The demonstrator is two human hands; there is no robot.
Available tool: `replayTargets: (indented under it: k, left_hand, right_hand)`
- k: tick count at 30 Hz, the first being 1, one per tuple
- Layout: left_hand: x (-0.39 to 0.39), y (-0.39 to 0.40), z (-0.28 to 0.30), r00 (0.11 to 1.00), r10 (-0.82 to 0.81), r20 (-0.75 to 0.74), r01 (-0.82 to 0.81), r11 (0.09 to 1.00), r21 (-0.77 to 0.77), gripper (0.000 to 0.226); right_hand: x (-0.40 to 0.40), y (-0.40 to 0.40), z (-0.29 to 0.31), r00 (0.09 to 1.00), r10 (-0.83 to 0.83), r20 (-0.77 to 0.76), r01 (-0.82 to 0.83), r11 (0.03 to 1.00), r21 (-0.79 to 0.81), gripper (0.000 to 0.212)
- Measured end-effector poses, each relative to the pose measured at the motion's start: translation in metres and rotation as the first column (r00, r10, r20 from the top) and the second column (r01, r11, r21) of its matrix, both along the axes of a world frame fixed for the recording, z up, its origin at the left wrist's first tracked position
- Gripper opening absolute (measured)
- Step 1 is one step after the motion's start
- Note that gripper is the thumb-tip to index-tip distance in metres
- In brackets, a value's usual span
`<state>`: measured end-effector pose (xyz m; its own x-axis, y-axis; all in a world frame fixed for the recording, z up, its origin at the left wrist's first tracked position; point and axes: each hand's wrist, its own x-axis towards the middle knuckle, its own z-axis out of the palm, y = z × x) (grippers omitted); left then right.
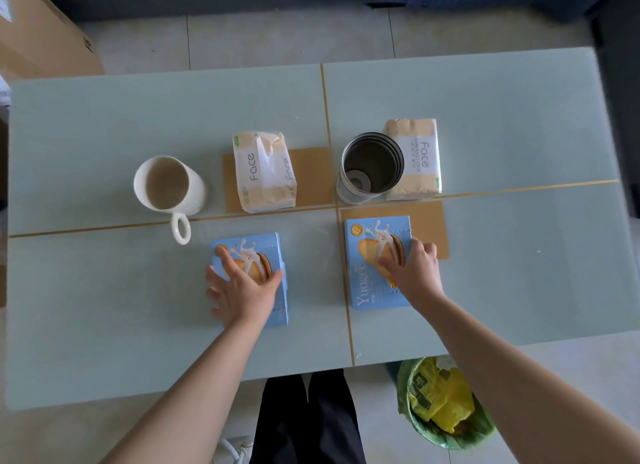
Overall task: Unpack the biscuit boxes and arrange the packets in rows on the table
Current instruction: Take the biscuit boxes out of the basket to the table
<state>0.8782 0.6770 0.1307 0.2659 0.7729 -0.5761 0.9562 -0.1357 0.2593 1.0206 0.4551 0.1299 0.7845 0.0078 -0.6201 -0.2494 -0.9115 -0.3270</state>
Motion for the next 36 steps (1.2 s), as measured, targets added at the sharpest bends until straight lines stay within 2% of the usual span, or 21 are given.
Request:
replayTargets:
  k: [3,9,15,19,23,29,32,36]
  left_hand:
    - [0.007,-0.01,-0.004,0.996,-0.027,-0.082,0.03,0.999,0.038,0.126]
    - [0.014,-0.014,-0.013,0.986,-0.032,-0.163,0.052,0.992,0.118,0.123]
    - [0.015,-0.011,-0.005,0.985,-0.05,-0.168,0.064,0.995,0.076,0.129]
    - [0.015,-0.007,0.016,0.964,-0.191,-0.183,0.2,0.979,0.028,0.124]
    - [0.013,-0.007,0.049,0.93,-0.361,-0.074,0.362,0.932,-0.003,0.105]
    - [0.011,-0.018,0.112,0.791,-0.612,0.029,0.612,0.789,-0.05,0.079]
    - [0.006,-0.023,0.142,0.656,-0.746,0.115,0.755,0.653,-0.06,0.074]
    - [-0.006,-0.03,0.181,0.484,-0.852,0.198,0.866,0.499,0.028,0.065]
  right_hand:
    - [0.002,0.0,-0.002,1.0,-0.015,-0.009,0.015,1.0,0.009,0.057]
    - [0.006,0.0,-0.005,0.999,-0.011,-0.03,0.011,1.0,0.006,0.05]
    - [0.011,-0.008,0.006,0.998,-0.033,-0.056,0.035,0.999,0.036,0.043]
    - [0.011,-0.018,0.033,0.998,-0.042,-0.044,0.045,0.997,0.058,0.047]
    - [-0.003,-0.028,0.069,0.999,-0.012,-0.03,0.013,0.999,0.04,0.041]
    - [-0.045,-0.042,0.132,0.996,-0.09,0.008,0.09,0.994,0.063,0.049]
    - [-0.074,-0.052,0.163,0.991,-0.129,0.032,0.127,0.991,0.047,0.05]
    - [-0.121,-0.073,0.199,0.982,-0.173,0.072,0.171,0.985,0.032,0.051]
